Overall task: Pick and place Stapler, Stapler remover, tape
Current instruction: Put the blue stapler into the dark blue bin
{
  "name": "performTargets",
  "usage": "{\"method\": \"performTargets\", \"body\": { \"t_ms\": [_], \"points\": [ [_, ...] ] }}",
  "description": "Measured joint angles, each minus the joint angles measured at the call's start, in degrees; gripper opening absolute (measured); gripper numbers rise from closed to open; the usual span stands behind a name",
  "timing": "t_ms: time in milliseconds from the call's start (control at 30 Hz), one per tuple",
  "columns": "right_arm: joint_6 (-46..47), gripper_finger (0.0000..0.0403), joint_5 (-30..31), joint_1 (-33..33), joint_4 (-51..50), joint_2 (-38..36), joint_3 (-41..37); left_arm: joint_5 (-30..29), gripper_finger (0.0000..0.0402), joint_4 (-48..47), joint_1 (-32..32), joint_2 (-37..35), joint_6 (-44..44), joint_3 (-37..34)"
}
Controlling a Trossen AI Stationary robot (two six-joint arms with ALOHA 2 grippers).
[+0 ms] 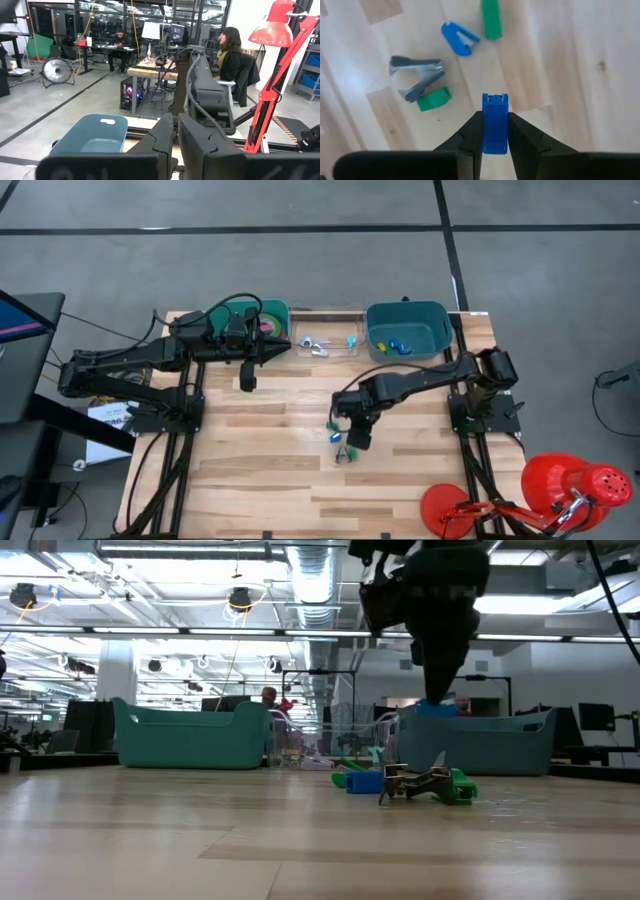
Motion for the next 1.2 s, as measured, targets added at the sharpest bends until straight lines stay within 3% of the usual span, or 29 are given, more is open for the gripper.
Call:
{"method": "performTargets", "body": {
  "t_ms": [1200],
  "points": [
    [-8.4,0.0068,-0.2,-13.4,-0.2,-2.8,-0.6,0.0,0.0021,0.0,0.0,0.0,0.0,0.0]
  ]
}}
